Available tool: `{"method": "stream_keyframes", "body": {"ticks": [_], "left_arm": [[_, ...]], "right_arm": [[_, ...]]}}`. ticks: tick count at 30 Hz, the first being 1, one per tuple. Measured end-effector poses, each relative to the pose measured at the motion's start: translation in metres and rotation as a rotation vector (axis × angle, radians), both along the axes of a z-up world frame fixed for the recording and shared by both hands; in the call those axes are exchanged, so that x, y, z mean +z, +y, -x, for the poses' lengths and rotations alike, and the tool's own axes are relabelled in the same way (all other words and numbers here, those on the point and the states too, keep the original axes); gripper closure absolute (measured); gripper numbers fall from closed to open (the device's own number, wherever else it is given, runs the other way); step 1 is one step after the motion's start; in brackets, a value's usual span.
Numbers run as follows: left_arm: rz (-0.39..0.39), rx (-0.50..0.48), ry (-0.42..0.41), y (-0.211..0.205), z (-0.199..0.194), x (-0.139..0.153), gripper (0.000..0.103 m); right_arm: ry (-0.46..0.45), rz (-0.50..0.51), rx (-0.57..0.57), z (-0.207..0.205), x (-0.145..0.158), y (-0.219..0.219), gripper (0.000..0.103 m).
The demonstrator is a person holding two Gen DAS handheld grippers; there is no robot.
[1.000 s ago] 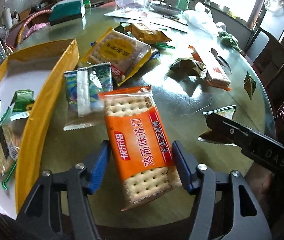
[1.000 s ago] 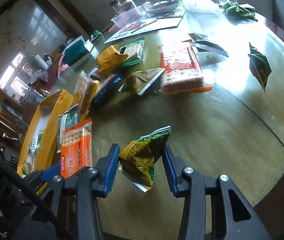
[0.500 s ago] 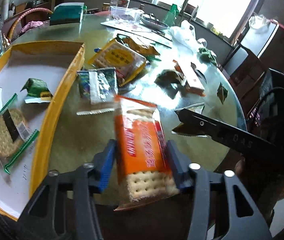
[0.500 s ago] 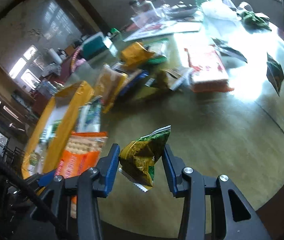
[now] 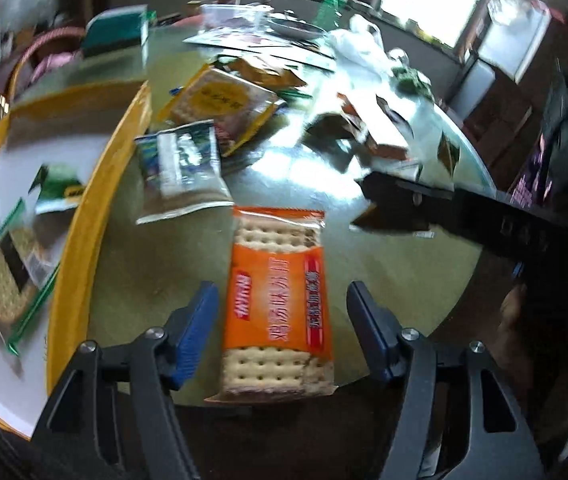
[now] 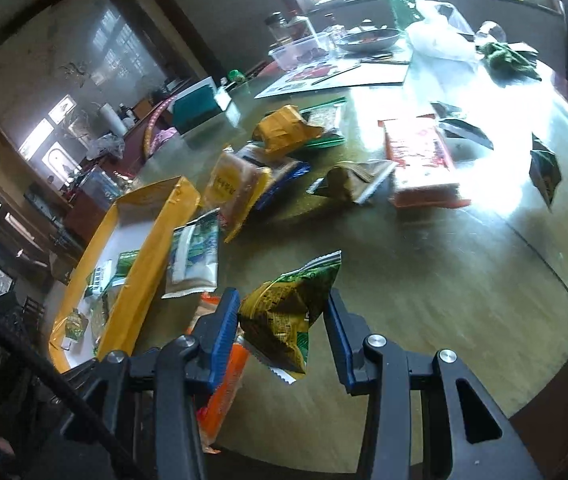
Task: Organize snacks
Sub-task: 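Carry both packs over the yellow tray and open both tools to release them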
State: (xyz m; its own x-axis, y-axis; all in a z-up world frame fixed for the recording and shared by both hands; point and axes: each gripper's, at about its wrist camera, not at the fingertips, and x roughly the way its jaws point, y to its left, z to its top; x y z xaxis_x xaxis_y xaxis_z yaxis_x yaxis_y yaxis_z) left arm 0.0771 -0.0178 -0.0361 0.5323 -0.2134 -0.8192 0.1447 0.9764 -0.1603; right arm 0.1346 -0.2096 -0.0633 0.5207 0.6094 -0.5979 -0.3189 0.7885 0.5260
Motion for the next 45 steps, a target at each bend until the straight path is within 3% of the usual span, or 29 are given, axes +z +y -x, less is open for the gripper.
{"method": "stream_keyframes", "body": {"ticks": [2, 4, 7, 12, 18, 22, 26, 29, 34, 41, 45], "left_arm": [[-0.06, 0.001, 0.013, -0.008, -0.002, -0.008, 0.036], [-0.078, 0.018, 0.017, -0.007, -0.004, -0.013, 0.046], [-0.056, 0.038, 0.004, 0.0, -0.005, -0.013, 0.047], [0.077, 0.046, -0.049, 0.021, 0.005, 0.008, 0.047], [0.256, 0.144, -0.12, 0.084, 0.018, 0.056, 0.047], [0.223, 0.258, -0.223, 0.133, 0.021, 0.086, 0.047], [0.171, 0.373, -0.254, 0.182, 0.005, 0.094, 0.047], [0.137, 0.414, -0.238, 0.213, -0.016, 0.085, 0.047], [0.15, 0.461, -0.145, 0.253, -0.046, 0.053, 0.047], [0.097, 0.454, -0.058, 0.257, -0.066, 0.032, 0.047], [0.087, 0.457, -0.013, 0.26, -0.075, 0.021, 0.047]], "right_arm": [[0.005, -0.007, -0.008, 0.0, -0.001, -0.005, 0.061], [0.006, -0.009, -0.019, 0.001, -0.002, -0.009, 0.061], [0.008, -0.014, -0.018, 0.0, -0.003, -0.011, 0.061], [0.0, -0.042, 0.003, 0.0, 0.001, -0.008, 0.061], [-0.064, -0.097, 0.101, 0.003, 0.03, 0.022, 0.061], [-0.096, -0.109, 0.189, -0.004, 0.051, 0.058, 0.061], [-0.114, -0.115, 0.275, -0.022, 0.07, 0.104, 0.061], [-0.099, -0.106, 0.306, -0.041, 0.076, 0.136, 0.061], [-0.066, -0.06, 0.331, -0.069, 0.067, 0.188, 0.061], [-0.005, 0.009, 0.342, -0.09, 0.039, 0.231, 0.061], [-0.036, 0.072, 0.329, -0.085, 0.034, 0.239, 0.06]]}}
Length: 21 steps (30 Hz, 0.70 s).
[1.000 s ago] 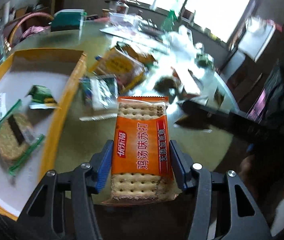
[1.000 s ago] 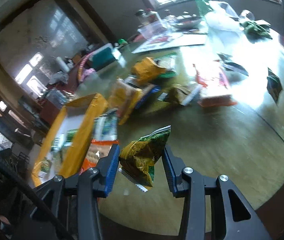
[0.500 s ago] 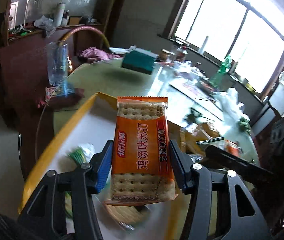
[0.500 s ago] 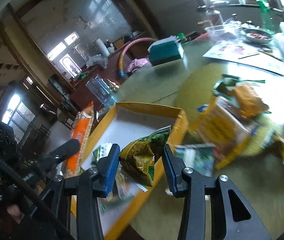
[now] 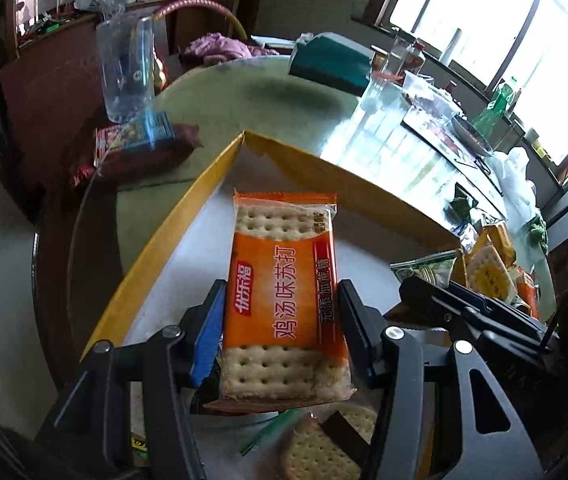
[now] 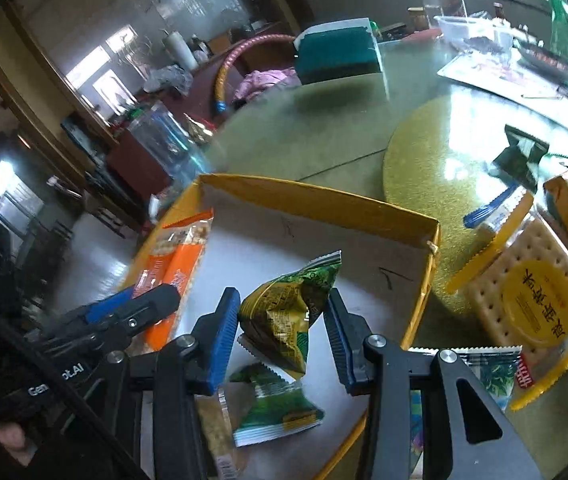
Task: Organize snacks
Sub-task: 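Carry both packs over the yellow tray and open both tools to release them, then move both tools back toward the snacks on the table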
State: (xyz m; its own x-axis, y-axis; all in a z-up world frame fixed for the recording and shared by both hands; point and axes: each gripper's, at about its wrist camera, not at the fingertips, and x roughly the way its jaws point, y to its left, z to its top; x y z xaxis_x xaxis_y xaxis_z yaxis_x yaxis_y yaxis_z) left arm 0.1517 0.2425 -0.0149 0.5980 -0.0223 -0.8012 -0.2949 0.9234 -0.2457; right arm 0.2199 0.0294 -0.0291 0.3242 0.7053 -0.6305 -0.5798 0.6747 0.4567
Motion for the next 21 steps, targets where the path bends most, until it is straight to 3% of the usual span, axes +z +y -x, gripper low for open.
{"method": "stream_keyframes", "body": {"ticks": [6, 9, 11, 12, 17, 21], "left_arm": [[-0.011, 0.011, 0.025, -0.002, 0.0, -0.004, 0.043], [-0.026, 0.019, 0.011, -0.004, 0.005, 0.0, 0.029], [-0.028, 0.028, -0.005, -0.005, 0.011, 0.006, 0.028], [-0.028, 0.029, -0.013, -0.007, 0.014, 0.01, 0.028], [-0.071, 0.064, -0.17, -0.032, 0.05, 0.042, 0.022], [-0.08, 0.006, -0.247, -0.067, 0.071, 0.057, 0.019]], "right_arm": [[0.019, -0.002, -0.027, -0.001, -0.007, 0.0, 0.057], [0.014, -0.038, -0.021, 0.004, -0.001, -0.009, 0.043], [0.014, -0.051, -0.036, 0.006, 0.003, -0.015, 0.033], [0.014, -0.067, -0.038, 0.01, 0.008, -0.023, 0.033], [-0.029, -0.148, -0.015, 0.032, 0.025, -0.061, 0.029], [-0.049, -0.186, -0.061, 0.047, 0.025, -0.105, 0.029]]}}
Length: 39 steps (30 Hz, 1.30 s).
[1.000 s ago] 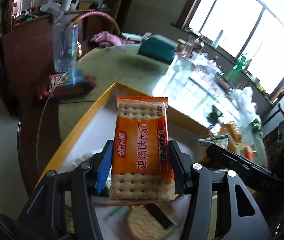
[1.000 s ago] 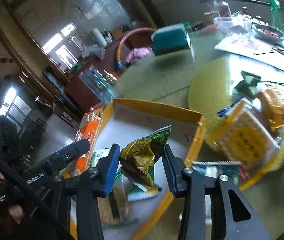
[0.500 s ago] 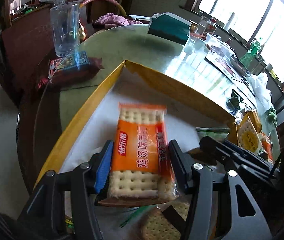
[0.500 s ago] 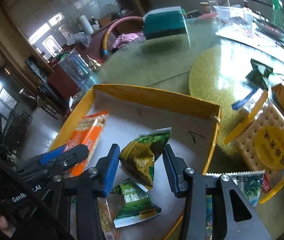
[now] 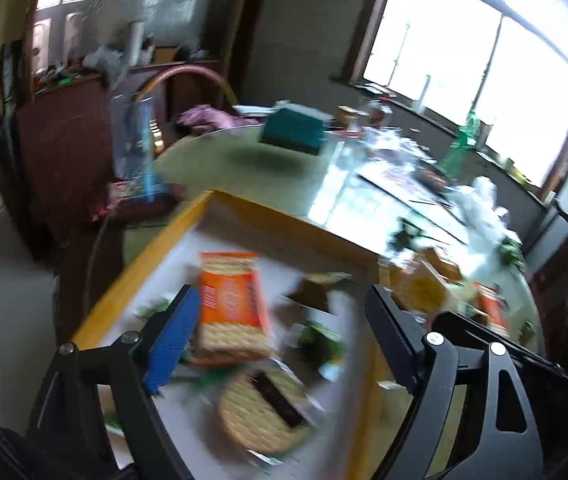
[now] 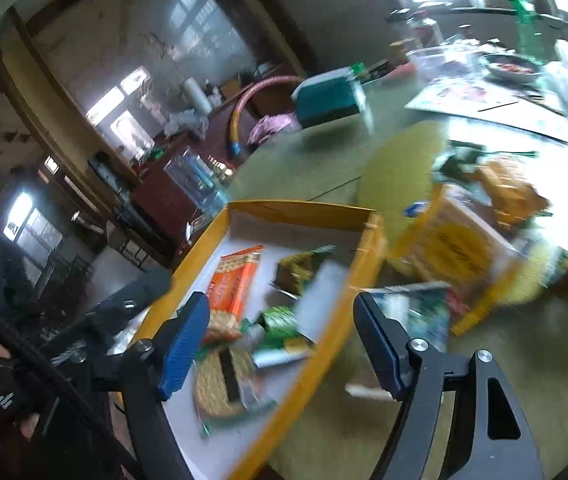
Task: Organize snacks
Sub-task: 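Move both tools back toward the snacks on the table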
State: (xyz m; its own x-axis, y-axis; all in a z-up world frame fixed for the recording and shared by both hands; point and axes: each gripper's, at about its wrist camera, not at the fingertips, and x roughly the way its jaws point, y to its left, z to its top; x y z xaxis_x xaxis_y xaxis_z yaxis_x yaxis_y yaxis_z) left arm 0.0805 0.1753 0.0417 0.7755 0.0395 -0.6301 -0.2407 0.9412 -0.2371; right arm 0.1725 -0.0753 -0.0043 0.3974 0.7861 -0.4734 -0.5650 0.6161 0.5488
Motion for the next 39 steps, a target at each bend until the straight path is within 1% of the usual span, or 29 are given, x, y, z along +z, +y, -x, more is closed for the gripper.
{"method": "stream_keyframes", "body": {"ticks": [2, 4, 6, 9, 12, 16, 20, 23, 26, 32, 36, 39], "left_arm": [[0.012, -0.038, 0.019, -0.017, 0.002, -0.003, 0.019], [0.02, -0.081, 0.041, -0.035, 0.001, -0.007, 0.019], [0.014, -0.114, 0.047, -0.052, 0.002, -0.011, 0.019], [-0.001, -0.148, 0.067, -0.07, 0.0, -0.014, 0.019], [-0.013, -0.189, 0.068, -0.086, 0.001, -0.013, 0.019], [-0.026, -0.214, 0.07, -0.1, 0.002, -0.013, 0.019], [-0.04, -0.217, 0.078, -0.105, 0.002, -0.016, 0.019], [-0.029, -0.219, 0.081, -0.104, 0.002, -0.017, 0.019], [-0.037, -0.214, 0.084, -0.104, 0.002, -0.019, 0.019], [-0.033, -0.206, 0.077, -0.1, 0.004, -0.019, 0.019], [-0.028, -0.211, 0.089, -0.098, 0.003, -0.021, 0.019], [-0.034, -0.215, 0.09, -0.098, 0.004, -0.022, 0.019]], "right_arm": [[-0.015, 0.005, -0.067, 0.005, -0.007, -0.025, 0.028], [0.001, 0.014, -0.1, 0.006, -0.017, -0.044, 0.028], [0.031, 0.001, -0.093, 0.005, -0.026, -0.058, 0.028], [0.046, 0.003, -0.098, 0.007, -0.035, -0.078, 0.028], [0.067, -0.011, -0.11, 0.006, -0.039, -0.094, 0.028], [0.079, -0.037, -0.121, 0.005, -0.042, -0.108, 0.028], [0.076, -0.028, -0.132, 0.003, -0.043, -0.111, 0.028], [0.091, -0.02, -0.141, 0.001, -0.047, -0.116, 0.028], [0.097, -0.027, -0.149, -0.002, -0.049, -0.124, 0.028], [0.132, -0.006, -0.166, -0.014, -0.056, -0.127, 0.028], [0.138, 0.016, -0.147, -0.028, -0.059, -0.121, 0.028], [0.11, 0.069, -0.188, -0.04, -0.055, -0.128, 0.028]]}}
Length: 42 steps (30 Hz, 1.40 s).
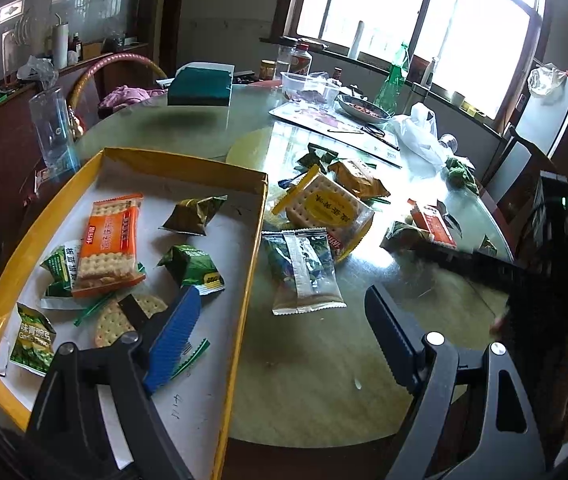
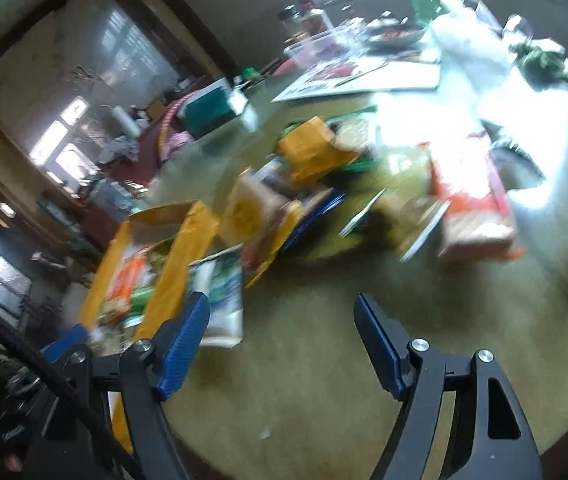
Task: Organize snacks
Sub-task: 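Move both tools back toward the snacks on the table, then grasp a green-wrapped snack with the right tool while the left tool grasps a blue-green packet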
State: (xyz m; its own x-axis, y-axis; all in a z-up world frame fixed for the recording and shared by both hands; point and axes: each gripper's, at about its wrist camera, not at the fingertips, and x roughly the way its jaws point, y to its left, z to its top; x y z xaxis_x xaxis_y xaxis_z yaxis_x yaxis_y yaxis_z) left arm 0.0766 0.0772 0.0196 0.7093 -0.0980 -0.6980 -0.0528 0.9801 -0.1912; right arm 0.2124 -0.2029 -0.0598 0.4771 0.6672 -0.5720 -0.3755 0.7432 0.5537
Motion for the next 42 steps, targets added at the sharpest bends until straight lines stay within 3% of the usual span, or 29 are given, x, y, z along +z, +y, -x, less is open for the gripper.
{"method": "stream_keyframes", "body": {"ticks": [8, 14, 15, 17, 20, 28, 35, 37, 42], "left_arm": [[0.012, -0.012, 0.016, -0.002, -0.003, -0.006, 0.019], [0.007, -0.011, 0.023, -0.002, -0.004, -0.007, 0.019], [0.008, -0.011, 0.023, -0.002, -0.003, -0.007, 0.019], [0.005, -0.008, 0.025, -0.002, -0.004, -0.007, 0.019], [0.0, -0.018, 0.037, -0.006, -0.009, -0.008, 0.019], [-0.016, -0.067, 0.111, -0.024, -0.031, -0.016, 0.019], [-0.129, -0.052, 0.213, -0.047, -0.071, -0.038, 0.02], [-0.145, -0.056, 0.249, -0.052, -0.082, -0.046, 0.026], [-0.205, -0.052, 0.315, -0.058, -0.099, -0.053, 0.026]], "right_arm": [[-0.061, 0.139, -0.006, -0.058, 0.011, -0.017, 0.028], [-0.03, 0.297, 0.068, -0.089, -0.014, 0.01, 0.03], [-0.019, 0.303, 0.069, -0.088, -0.018, 0.011, 0.032], [-0.007, 0.298, 0.086, -0.08, -0.025, 0.012, 0.048], [-0.015, 0.325, 0.068, -0.065, -0.032, 0.012, 0.058], [0.005, 0.238, 0.019, -0.023, -0.037, -0.007, 0.06], [-0.028, 0.234, -0.003, 0.017, -0.041, -0.017, 0.06], [-0.024, 0.221, -0.007, 0.018, -0.042, -0.022, 0.06], [-0.024, 0.211, -0.005, 0.018, -0.043, -0.024, 0.06]]}}
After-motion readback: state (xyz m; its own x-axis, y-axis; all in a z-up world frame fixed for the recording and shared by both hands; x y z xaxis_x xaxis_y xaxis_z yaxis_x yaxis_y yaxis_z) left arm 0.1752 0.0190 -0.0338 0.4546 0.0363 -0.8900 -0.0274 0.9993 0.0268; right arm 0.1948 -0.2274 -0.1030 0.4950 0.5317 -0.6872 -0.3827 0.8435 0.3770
